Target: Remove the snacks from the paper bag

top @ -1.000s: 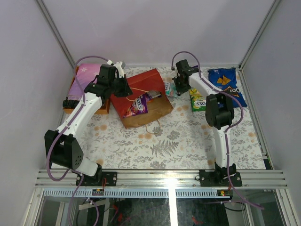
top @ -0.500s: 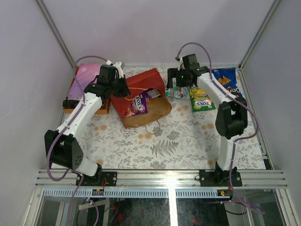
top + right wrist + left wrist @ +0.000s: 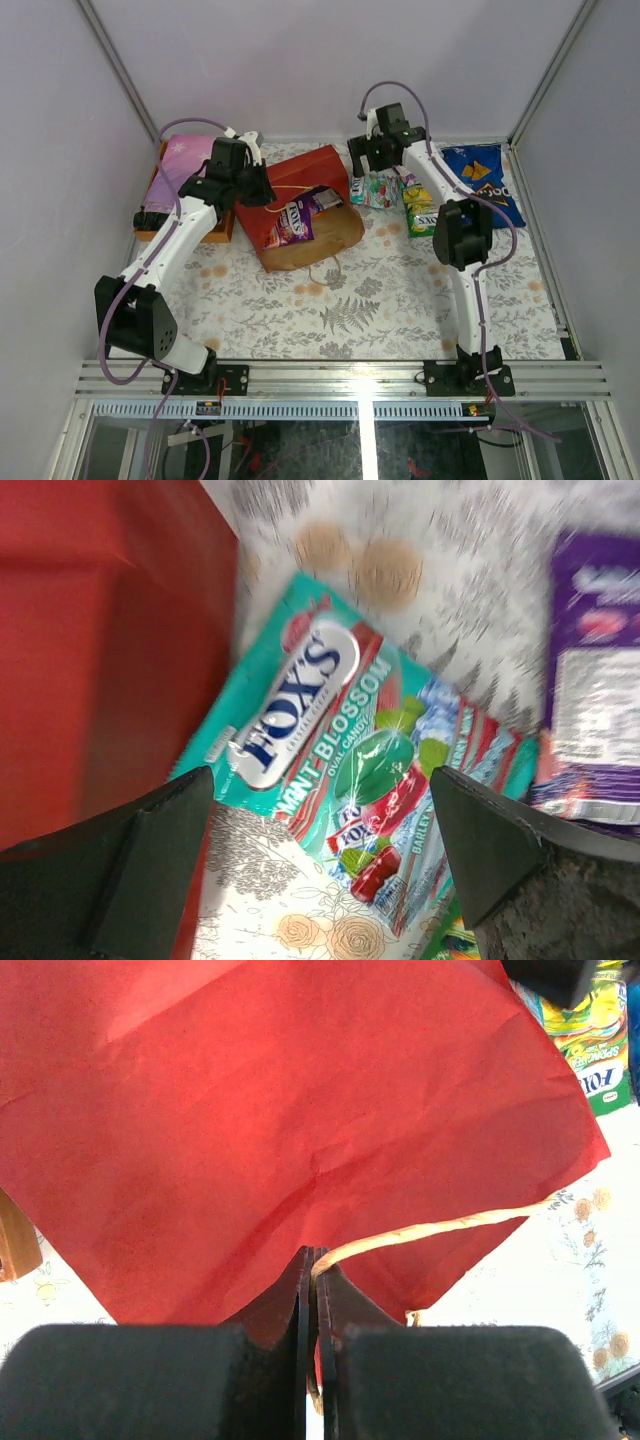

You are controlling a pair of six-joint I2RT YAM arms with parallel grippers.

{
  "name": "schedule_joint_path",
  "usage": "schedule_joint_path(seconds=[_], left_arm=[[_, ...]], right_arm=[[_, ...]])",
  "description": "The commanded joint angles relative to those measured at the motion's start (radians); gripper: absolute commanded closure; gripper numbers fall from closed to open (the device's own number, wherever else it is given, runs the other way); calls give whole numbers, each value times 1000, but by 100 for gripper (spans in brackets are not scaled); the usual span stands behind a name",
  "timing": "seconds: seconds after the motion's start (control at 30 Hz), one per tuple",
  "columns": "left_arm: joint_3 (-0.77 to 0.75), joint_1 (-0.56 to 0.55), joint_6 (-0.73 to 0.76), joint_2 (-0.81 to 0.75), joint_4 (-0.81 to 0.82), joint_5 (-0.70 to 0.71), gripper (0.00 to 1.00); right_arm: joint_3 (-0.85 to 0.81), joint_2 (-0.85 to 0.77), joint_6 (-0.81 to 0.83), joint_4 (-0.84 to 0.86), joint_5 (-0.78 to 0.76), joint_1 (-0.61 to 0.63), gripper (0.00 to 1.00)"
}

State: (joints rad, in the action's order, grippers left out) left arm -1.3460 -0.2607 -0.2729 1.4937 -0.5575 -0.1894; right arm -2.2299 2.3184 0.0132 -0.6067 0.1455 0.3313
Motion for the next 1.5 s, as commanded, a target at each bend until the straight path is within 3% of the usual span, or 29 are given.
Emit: schedule_joint_path(seconds=[0.0,0.3,0.63,0.87,1.0,1.17,1.27,1.37,1.47], left_arm=[[-30,23,20,-11,-7,39,100],[-25,28,13,-7,-7,85,100],[-60,29,13,-3,-53,211,100],[-84,29,-20,-6,-77,194,100],[-117,29,-13,12,-78,185,100],[-184,28,3,5,-72,206,100],[-247,37,5,14,-80,265,100],[-348,66,-38,33,-102,279,100],[-446,78,-59,48,-93,325,100]], right_arm=[[34,12,12,-42,-2,-9,3],[0,131,-2,-40,-4,-8,4],[-281,353,65,-42,100,-32,0],[-334,358,155,103,219,-47,0],[-348,266,104,141,268,-63,0],[-72,-49,-41,298,282,-64,1],[240,-281,-169,450,248,-63,1],[645,-515,-312,660,110,-62,1],[862,-672,-420,791,61,-61,1]])
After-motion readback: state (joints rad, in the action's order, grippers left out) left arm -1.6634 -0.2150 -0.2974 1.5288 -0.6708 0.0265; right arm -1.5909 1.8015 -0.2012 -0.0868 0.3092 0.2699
